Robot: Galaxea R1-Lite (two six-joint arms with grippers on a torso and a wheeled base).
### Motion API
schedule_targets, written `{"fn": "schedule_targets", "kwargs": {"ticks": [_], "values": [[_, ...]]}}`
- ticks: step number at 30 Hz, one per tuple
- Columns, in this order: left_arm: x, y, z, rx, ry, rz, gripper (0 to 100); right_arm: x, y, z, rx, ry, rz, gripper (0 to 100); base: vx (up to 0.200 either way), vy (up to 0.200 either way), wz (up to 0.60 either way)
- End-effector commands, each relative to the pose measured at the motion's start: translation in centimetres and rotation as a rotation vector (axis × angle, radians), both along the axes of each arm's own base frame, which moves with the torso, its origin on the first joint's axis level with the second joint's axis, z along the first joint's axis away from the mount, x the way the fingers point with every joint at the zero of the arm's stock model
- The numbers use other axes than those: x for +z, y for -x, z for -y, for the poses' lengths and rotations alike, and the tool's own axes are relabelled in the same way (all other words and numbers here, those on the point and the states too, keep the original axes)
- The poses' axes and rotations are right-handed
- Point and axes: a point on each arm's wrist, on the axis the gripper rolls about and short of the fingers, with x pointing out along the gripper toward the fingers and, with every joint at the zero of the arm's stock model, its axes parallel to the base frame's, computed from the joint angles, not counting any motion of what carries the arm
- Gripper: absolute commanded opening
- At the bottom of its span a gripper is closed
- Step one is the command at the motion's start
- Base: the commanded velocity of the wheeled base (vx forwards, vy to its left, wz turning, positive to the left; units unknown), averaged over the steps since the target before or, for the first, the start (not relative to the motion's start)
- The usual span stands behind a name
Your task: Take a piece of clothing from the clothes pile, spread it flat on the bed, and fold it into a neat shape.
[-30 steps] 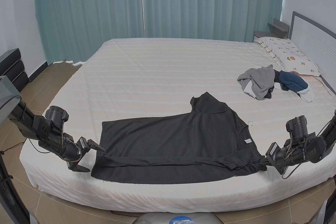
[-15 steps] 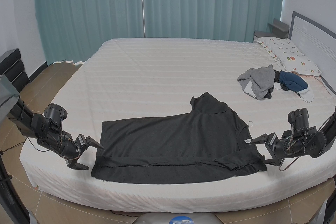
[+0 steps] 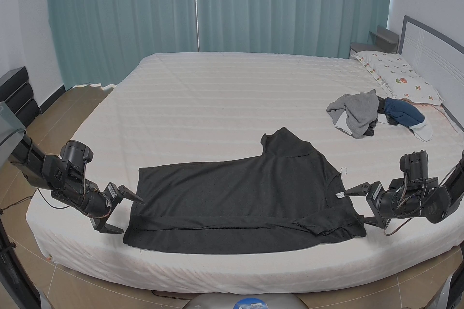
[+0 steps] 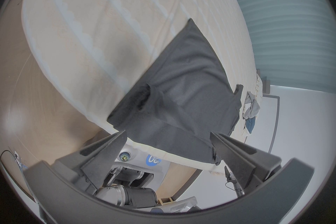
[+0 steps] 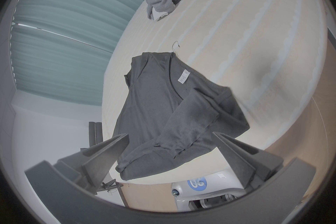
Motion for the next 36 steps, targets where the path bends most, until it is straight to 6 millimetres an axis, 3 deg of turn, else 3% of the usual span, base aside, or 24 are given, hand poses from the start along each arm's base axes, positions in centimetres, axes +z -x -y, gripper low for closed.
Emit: {"fn": "schedule_targets", "kwargs": {"ticks": [1,7,13,17,27,36], "values": [[0.3,0.2,0.1,-0.001,0.000,0.006,100,-0.5,0.3,0.1,0.001,-0.004,-0.019,100,0.000,0.000,0.00],[0.6,0.2,0.2,0.006,0.004,0.016,100,-0.4,0.3,0.5,-0.011,-0.004,-0.018,100,0.000,0.000,0.00],[0.8,0.0,0.2,0.027,0.012,0.015,100,-0.6,0.4,0.6,-0.015,-0.003,-0.026,100,0.200,0.000,0.00],[0.7,0.3,0.2,0.011,0.007,0.016,100,-0.7,0.5,0.6,-0.015,-0.003,-0.029,100,0.000,0.000,0.00],[-1.0,1.1,0.1,-0.050,-0.158,-0.005,100,-0.9,0.7,0.5,-0.009,-0.003,-0.042,100,0.000,0.000,0.00],[-2.7,0.8,1.8,-0.088,-0.216,-0.057,100,-1.3,0.7,0.5,-0.008,-0.001,-0.055,100,0.000,0.000,0.00]]}}
